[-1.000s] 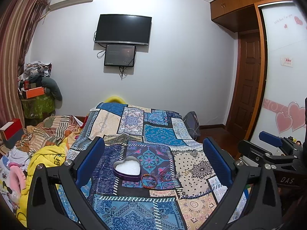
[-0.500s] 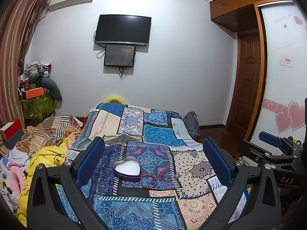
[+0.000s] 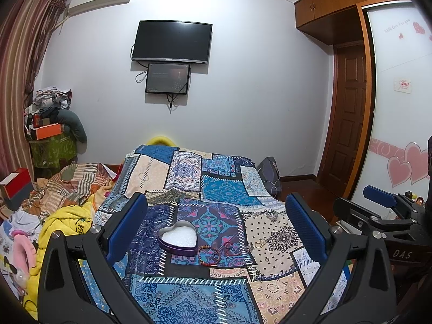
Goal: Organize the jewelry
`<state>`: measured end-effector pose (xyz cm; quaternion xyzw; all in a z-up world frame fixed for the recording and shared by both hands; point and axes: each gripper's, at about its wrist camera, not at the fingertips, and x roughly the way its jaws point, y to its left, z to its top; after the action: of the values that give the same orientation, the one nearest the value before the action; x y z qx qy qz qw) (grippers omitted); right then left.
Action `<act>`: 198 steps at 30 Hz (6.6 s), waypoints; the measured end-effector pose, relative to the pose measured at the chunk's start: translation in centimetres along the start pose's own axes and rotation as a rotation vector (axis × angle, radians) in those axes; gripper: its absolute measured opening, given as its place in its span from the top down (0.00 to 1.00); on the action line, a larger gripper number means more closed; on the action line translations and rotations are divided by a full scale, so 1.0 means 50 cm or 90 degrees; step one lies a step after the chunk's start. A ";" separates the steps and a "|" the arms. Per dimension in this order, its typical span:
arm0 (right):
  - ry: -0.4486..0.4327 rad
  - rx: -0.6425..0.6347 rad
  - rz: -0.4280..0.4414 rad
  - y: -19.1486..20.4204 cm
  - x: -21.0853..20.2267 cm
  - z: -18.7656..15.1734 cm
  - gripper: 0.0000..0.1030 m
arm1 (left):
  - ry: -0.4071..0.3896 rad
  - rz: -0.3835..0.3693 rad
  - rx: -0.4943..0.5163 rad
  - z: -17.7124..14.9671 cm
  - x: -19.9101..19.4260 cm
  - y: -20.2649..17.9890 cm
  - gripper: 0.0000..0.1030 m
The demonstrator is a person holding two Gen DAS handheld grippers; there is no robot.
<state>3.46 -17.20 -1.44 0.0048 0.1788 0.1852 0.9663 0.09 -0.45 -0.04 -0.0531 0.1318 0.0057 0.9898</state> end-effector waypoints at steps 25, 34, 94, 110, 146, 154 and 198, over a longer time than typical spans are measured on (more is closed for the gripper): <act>0.147 0.015 -0.043 -0.078 0.164 -0.083 0.00 | 0.133 0.047 -0.021 -0.079 0.187 0.046 0.00; 0.260 -0.007 -0.035 -0.109 0.244 -0.169 0.04 | 0.279 0.052 -0.046 -0.187 0.304 0.079 0.07; 0.307 -0.013 0.144 -0.029 0.340 -0.146 0.89 | 0.323 -0.034 -0.064 -0.206 0.356 0.085 0.96; 0.203 -0.031 0.162 0.035 0.316 -0.037 0.89 | 0.223 -0.018 -0.071 -0.107 0.284 0.141 0.96; 0.295 -0.059 0.241 0.165 0.544 -0.081 0.89 | 0.344 -0.067 -0.092 -0.221 0.510 0.245 0.96; 0.341 -0.057 0.253 0.169 0.583 -0.113 0.89 | 0.349 -0.040 -0.055 -0.229 0.524 0.240 0.96; 0.225 -0.049 0.140 0.049 0.379 -0.024 0.62 | 0.270 0.022 0.040 -0.115 0.363 0.147 0.50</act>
<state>18.62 -8.17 -8.92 -0.0449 0.3365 0.2940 0.8935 15.93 6.22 -11.06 -0.0200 0.3378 0.0072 0.9410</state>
